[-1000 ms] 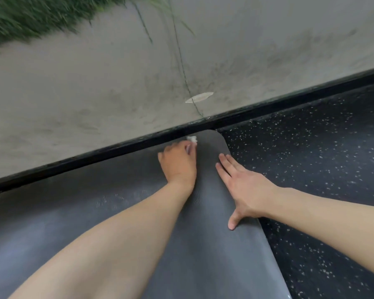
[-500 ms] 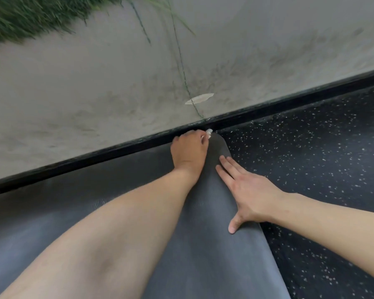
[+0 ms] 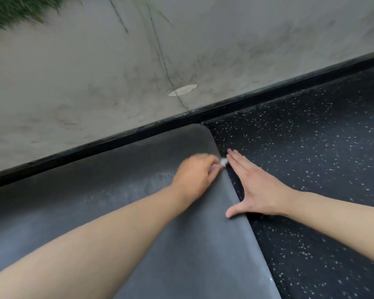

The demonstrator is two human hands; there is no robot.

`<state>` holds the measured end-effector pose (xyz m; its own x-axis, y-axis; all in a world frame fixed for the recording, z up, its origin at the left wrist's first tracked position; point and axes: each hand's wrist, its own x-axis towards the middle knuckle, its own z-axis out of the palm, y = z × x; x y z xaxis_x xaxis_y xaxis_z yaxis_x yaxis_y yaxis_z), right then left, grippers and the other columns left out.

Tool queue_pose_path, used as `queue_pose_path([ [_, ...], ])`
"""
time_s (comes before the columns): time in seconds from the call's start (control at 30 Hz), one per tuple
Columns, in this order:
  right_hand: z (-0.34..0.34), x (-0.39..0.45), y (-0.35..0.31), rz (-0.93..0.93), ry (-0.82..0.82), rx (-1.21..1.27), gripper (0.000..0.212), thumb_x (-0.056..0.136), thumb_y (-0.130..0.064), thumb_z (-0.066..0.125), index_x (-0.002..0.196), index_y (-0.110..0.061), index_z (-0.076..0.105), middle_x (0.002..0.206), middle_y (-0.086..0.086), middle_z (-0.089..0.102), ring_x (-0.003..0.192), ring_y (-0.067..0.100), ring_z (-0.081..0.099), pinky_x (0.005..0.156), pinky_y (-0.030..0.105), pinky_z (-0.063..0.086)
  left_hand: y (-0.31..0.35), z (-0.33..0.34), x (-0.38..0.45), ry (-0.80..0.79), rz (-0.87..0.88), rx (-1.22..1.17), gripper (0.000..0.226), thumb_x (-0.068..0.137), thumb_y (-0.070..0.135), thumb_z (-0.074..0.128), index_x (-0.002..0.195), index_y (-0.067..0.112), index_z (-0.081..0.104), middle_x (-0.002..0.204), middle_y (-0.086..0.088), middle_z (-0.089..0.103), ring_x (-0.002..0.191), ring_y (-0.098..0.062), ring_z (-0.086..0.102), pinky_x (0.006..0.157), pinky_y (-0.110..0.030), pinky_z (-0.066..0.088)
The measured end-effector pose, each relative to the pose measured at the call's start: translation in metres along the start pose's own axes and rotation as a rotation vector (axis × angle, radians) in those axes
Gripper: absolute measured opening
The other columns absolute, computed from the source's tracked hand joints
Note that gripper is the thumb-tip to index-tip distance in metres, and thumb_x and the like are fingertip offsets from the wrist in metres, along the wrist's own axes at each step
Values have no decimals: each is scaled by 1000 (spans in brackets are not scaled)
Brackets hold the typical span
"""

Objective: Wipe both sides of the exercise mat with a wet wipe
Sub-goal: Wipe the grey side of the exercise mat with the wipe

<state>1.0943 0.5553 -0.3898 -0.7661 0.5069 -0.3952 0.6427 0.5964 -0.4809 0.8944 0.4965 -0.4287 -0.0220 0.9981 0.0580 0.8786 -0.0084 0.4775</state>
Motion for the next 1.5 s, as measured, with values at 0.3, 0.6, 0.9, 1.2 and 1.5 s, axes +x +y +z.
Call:
queue_pose_path([
  [0.3, -11, 2, 12, -98, -218, 28, 165, 54, -70, 93, 162, -29, -25, 164, -9, -37, 144, 1, -44, 117, 14, -22, 46, 22, -52, -35, 19, -101, 19, 96, 33, 58, 97, 19, 70, 88, -2, 70, 82, -27, 60, 77, -41, 48],
  [0.6, -1, -7, 2, -196, -111, 59, 108, 77, -84, 63, 166, -45, 16, 173, -8, -25, 160, 12, -20, 132, 42, 5, 61, 29, -111, 102, -66, -80, 20, 97, 36, 54, 88, 22, 65, 78, 0, 64, 73, -26, 57, 68, -40, 44],
  [0.9, 13, -56, -5, -360, -319, -144, 110, 89, -80, 60, 169, -26, 6, 175, -6, -14, 158, 5, -22, 132, 35, -4, 98, 34, -167, -7, -25, -44, 20, 95, 39, 56, 81, 28, 66, 70, 6, 63, 68, -20, 56, 64, -34, 42],
  [1.2, 27, -104, -13, -266, -299, -231, 79, 103, -70, 38, 167, -28, 23, 176, -4, -5, 160, 7, -12, 127, 20, -1, 120, 46, -226, -80, 60, 38, 22, 96, 40, 53, 80, 30, 64, 68, 9, 59, 65, -18, 54, 60, -34, 42],
  [1.5, 54, -141, -42, -300, -318, -591, 88, 103, -76, 29, 168, -18, 17, 173, 18, -13, 162, 32, -11, 130, 41, -3, 105, 31, -263, -228, 380, 116, 28, 102, 40, 45, 85, 29, 64, 75, 8, 62, 70, -16, 54, 64, -30, 40],
])
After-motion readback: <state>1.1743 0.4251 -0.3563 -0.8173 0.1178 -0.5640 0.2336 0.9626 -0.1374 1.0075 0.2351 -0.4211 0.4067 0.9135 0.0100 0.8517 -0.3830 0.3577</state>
